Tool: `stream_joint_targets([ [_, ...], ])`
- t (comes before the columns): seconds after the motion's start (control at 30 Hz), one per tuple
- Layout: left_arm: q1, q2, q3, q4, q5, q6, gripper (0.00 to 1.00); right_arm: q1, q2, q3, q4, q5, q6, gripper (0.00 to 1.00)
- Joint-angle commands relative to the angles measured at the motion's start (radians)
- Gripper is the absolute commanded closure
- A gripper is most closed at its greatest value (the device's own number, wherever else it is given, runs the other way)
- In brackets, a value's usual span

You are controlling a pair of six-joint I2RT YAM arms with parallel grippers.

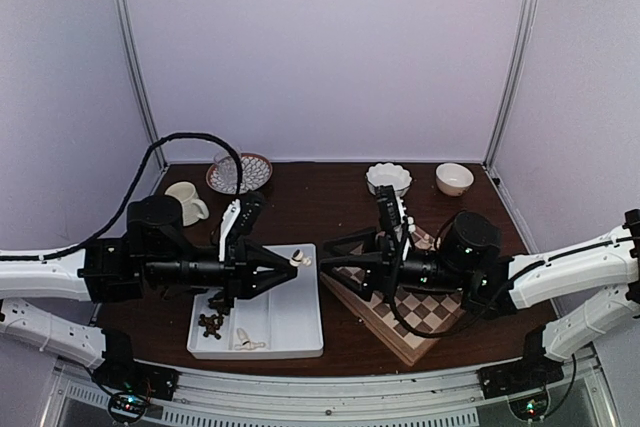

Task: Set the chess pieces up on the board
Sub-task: Pick up the pawn from the chess pile.

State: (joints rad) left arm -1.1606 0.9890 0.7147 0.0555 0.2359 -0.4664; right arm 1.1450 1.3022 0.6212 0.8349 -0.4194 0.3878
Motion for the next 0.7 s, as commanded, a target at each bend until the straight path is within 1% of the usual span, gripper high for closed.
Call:
stream_joint_targets([
  [0.0,-0.003,-0.026,0.015,0.121,0.008,-0.014,0.89,-0.004,0.002,-0.005,0.069,0.039,0.099,0.46],
  [0.13,-0.003,-0.025,0.018,0.152,0.017,-0.020,0.89,-0.002,0.014,0.014,0.068,0.029,0.132,0.48],
  [0.37,-0.003,-0.002,0.027,0.200,0.048,-0.025,0.89,-0.002,0.045,0.019,0.162,0.000,0.179,0.51],
  [0.67,-0.003,0.021,0.029,0.235,0.042,-0.030,0.88,-0.001,0.046,0.051,0.142,-0.035,0.159,0.52],
])
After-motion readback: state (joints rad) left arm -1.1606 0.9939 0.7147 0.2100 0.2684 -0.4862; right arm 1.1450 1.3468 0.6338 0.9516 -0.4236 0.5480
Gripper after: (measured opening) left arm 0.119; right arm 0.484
